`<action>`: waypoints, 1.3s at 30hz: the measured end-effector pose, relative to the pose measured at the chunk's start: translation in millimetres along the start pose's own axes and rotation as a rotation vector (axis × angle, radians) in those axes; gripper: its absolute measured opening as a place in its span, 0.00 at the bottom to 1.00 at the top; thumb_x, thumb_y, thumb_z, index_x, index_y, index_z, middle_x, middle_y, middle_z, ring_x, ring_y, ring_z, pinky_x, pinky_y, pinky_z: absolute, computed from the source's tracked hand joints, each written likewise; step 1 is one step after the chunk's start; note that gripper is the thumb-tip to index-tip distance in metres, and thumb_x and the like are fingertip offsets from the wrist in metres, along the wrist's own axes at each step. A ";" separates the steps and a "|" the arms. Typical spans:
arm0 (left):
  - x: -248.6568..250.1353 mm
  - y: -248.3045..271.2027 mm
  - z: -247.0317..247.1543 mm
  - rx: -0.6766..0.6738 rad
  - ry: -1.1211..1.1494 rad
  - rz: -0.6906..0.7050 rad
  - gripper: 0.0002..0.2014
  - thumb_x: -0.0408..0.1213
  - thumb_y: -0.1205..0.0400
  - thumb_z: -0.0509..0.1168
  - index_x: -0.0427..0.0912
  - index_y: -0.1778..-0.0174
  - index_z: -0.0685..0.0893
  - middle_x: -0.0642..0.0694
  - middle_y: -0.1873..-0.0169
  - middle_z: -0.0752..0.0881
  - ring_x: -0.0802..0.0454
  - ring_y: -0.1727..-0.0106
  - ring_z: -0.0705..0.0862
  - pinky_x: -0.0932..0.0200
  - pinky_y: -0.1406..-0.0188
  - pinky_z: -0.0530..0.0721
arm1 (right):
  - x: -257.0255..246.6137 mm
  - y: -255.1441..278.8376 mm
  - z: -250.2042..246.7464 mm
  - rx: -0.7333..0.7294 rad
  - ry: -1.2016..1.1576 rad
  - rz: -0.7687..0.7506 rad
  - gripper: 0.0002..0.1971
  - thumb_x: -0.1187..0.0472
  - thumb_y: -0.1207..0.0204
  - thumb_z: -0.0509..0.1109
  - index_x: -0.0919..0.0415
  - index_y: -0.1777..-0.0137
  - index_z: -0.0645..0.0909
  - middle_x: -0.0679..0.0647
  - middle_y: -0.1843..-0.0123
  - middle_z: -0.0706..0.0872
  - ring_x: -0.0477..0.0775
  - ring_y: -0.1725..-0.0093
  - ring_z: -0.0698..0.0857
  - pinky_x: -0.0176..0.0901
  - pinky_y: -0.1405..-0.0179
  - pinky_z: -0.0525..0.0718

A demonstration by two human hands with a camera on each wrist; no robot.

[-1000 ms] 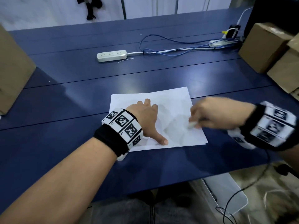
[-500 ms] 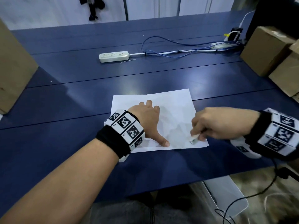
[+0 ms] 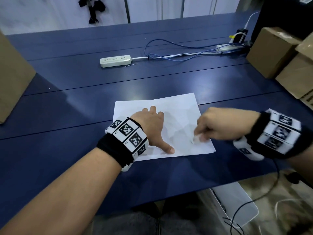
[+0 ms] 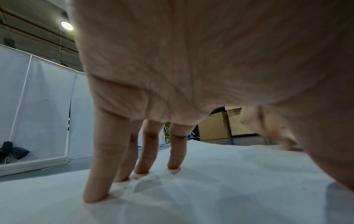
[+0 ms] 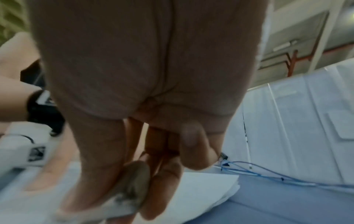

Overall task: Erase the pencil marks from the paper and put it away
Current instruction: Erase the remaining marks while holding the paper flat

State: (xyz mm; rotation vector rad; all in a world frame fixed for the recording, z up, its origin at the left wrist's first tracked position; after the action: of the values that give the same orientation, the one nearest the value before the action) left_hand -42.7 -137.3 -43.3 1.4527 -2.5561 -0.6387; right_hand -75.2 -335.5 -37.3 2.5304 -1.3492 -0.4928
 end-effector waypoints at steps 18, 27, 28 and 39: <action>1.2 0.8 -0.4 -0.004 0.000 -0.006 0.52 0.79 0.43 0.69 0.43 0.35 0.71 0.46 0.42 0.70 0.45 0.39 0.73 0.49 0.47 0.79 | 27.0 -19.6 -15.9 0.120 0.199 0.140 0.15 0.42 0.20 0.64 0.51 0.52 0.86 0.46 0.56 0.86 0.56 0.50 0.84 0.55 0.53 0.85; 1.6 -1.9 1.0 0.004 -0.004 -0.010 0.53 0.80 0.44 0.69 0.42 0.34 0.71 0.45 0.42 0.70 0.44 0.39 0.74 0.48 0.47 0.78 | 21.5 -17.7 -17.9 0.063 0.100 0.166 0.19 0.38 0.27 0.63 0.48 0.49 0.87 0.46 0.55 0.89 0.54 0.51 0.85 0.54 0.51 0.87; 1.3 -1.6 0.8 0.006 -0.001 -0.013 0.53 0.80 0.44 0.69 0.43 0.34 0.71 0.45 0.41 0.70 0.44 0.38 0.74 0.48 0.45 0.78 | 27.4 -22.1 -22.2 0.097 0.147 0.203 0.19 0.38 0.26 0.62 0.49 0.51 0.86 0.47 0.57 0.88 0.57 0.51 0.85 0.56 0.53 0.87; 0.4 3.4 0.3 0.040 0.038 -0.031 0.53 0.79 0.46 0.71 0.44 0.34 0.72 0.46 0.40 0.72 0.45 0.38 0.74 0.45 0.41 0.80 | -4.0 16.2 1.4 0.061 0.013 0.079 0.14 0.41 0.25 0.66 0.47 0.48 0.86 0.42 0.55 0.82 0.45 0.55 0.79 0.50 0.51 0.82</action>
State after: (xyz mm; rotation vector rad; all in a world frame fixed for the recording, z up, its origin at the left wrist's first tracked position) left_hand -45.7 -136.1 -42.1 1.5051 -2.5368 -0.5621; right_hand -90.1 -341.1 -32.1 2.5115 -1.4750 -0.4251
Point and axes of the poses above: each hand's wrist, its own y-axis away from the middle knuckle, its own z-axis out of the palm, x = y × z, the point moved 3 cm from there along -y, towards the middle knuckle
